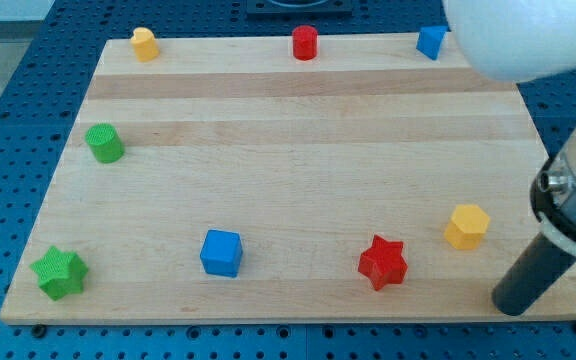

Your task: Slide the yellow hexagon to center left

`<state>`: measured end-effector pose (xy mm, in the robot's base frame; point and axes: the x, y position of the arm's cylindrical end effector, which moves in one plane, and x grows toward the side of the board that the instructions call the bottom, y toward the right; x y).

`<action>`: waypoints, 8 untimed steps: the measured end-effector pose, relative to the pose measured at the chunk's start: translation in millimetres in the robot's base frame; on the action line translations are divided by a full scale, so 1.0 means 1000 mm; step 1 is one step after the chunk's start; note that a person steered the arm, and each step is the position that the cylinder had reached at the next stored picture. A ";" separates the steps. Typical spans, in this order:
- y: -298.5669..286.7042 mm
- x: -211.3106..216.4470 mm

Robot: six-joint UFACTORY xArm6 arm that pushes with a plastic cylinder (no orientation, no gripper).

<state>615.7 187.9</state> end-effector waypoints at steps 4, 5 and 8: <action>-0.028 -0.062; -0.042 -0.069; -0.002 -0.130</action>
<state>485.4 186.0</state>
